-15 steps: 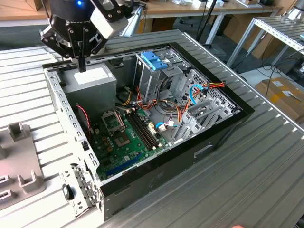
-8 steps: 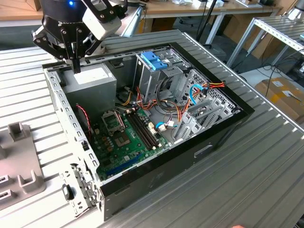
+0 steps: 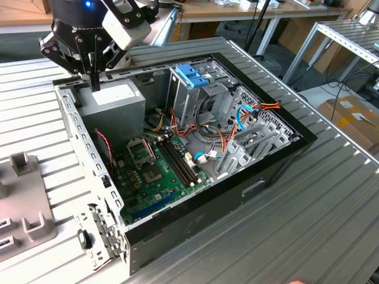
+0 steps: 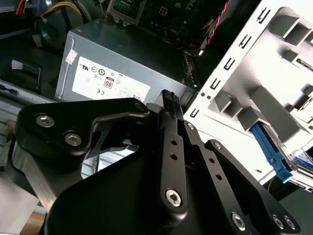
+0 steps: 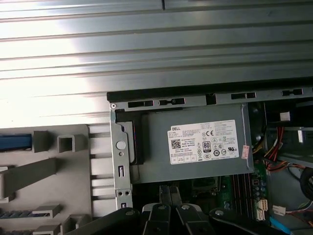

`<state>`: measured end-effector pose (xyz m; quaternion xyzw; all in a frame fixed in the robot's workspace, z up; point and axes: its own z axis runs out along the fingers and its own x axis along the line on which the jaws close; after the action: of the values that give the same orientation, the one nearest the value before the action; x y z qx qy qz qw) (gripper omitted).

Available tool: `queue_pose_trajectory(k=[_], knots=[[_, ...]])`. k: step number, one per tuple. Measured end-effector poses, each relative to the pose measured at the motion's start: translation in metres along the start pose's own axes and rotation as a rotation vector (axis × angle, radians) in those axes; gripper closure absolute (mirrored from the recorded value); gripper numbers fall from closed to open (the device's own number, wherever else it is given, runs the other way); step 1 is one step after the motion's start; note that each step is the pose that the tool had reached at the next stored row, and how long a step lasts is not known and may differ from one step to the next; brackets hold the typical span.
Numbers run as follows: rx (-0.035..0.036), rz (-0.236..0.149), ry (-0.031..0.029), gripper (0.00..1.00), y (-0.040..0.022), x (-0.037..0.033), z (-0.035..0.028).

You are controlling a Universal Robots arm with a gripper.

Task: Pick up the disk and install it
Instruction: 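Reach for the disk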

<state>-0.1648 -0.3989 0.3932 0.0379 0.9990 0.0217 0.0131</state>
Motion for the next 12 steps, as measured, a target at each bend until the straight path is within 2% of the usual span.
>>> queue_pose_trajectory(k=[12], knots=[[0.0001,0.000,0.0000,0.89,-0.0007,0.0099,-0.0003]])
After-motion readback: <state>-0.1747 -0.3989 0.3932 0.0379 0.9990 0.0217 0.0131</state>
